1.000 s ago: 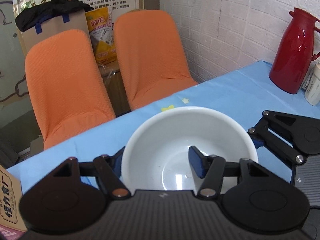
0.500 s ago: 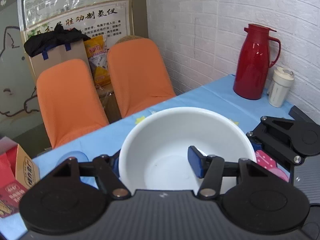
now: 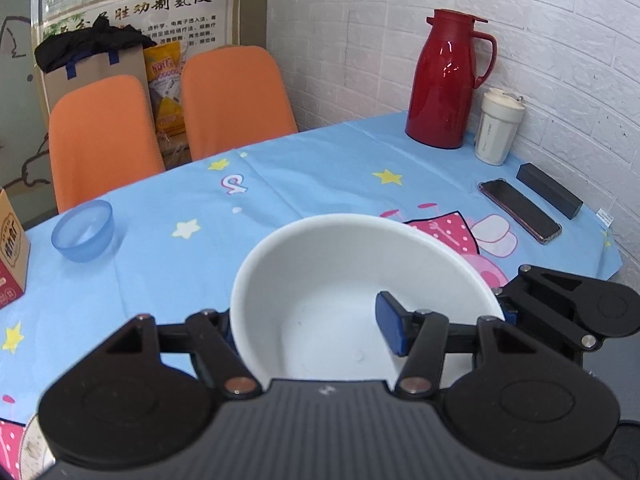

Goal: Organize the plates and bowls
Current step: 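Carry the white bowl into the steel bowl and open both grippers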

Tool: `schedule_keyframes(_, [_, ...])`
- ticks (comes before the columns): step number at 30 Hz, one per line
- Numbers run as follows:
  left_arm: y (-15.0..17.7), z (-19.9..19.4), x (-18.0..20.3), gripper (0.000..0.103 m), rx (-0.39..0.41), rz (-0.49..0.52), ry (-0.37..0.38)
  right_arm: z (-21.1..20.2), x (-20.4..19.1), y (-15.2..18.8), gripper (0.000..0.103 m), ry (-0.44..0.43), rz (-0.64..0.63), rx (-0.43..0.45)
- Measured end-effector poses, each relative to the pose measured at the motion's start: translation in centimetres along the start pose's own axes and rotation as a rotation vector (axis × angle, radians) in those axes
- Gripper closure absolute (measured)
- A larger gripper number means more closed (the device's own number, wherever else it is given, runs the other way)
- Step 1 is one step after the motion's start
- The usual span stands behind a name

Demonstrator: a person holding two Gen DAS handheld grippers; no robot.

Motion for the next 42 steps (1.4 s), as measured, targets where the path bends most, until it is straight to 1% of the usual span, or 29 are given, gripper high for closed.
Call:
schedule_keyframes(4, [0.6,0.4,0.1,0.045,-0.005,0.027,-0.011,0.6,-0.2,0.5,0.0,0.009,-0.016,-0.014])
schedule_keyframes(11, [1.1,2.5,-0.4,0.044,-0.039,-0.001,0.014,1.6,0.8,1.5,0.0,0.024,-0.008,-0.034])
schedule_keyframes(14, [1.6,3.6,-0.6,0.039,-0.057,-0.016,0.02,2.5,1.4,2.3,0.0,0.051,-0.023,-0.052])
schedule_keyframes(16, [2.1,4.5,-0.8,0.039,-0.076,-0.032,0.029,3.0,1.7,2.9,0.0,0.06,-0.023,-0.068])
schedule_keyframes(22, [2.9,5.5,-1.5,0.034,-0.099,-0.055,0.024,3.6,1.6,4.0,0.0,0.045,-0.024,-0.076])
schedule_keyframes(23, [2.9,5.5,-1.6,0.029,-0.099,-0.057,0.028,3.4,1.4,4.2,0.0,0.042,-0.031,-0.072])
schedule_keyframes(24, [2.9,5.4,-1.7,0.021,-0.099,-0.058,0.029,3.3,1.3,4.2,0.0,0.037,-0.035,-0.068])
schedule_keyframes(27, [2.7,5.0,-1.7,0.02,-0.088,-0.059,0.031,2.8,1.1,4.2,0.0,0.03,-0.043,-0.069])
schedule_keyframes(28, [2.6,4.7,-1.7,0.017,-0.082,-0.058,0.027,2.5,1.1,4.2,0.0,0.032,-0.049,-0.067])
schedule_keyframes(29, [2.4,4.4,-1.8,0.006,-0.075,-0.061,0.03,2.1,1.2,4.2,0.0,0.036,-0.053,-0.062])
schedule_keyframes(30, [2.3,4.0,-1.9,0.004,-0.062,-0.064,0.02,1.7,1.3,4.2,0.0,0.05,-0.052,-0.064])
schedule_keyframes(33, [2.0,2.7,-2.2,0.004,-0.027,-0.051,0.002,0.0,2.1,4.4,0.0,0.088,-0.044,-0.046])
schedule_keyframes(35, [1.9,2.0,-2.5,0.004,-0.015,-0.063,-0.002,-0.9,2.7,4.4,0.0,0.101,-0.022,-0.033])
schedule_keyframes(39, [2.2,1.1,-3.1,0.004,-0.008,-0.097,-0.001,-1.9,3.7,4.5,0.0,0.107,0.036,-0.006])
schedule_keyframes(42, [2.6,1.0,-3.5,0.004,-0.012,-0.111,-0.011,-1.9,4.6,4.5,0.0,0.13,0.086,0.008])
Point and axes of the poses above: each gripper's, at about its wrist camera, not at the fingertips, and z roughly the way its jaws point, x to its right, y to its underside, the point moved 10 cm from there along z, roughly the way its jaws point, and after that the axes turned 6 degrees about -z, right-handed, at the moved point
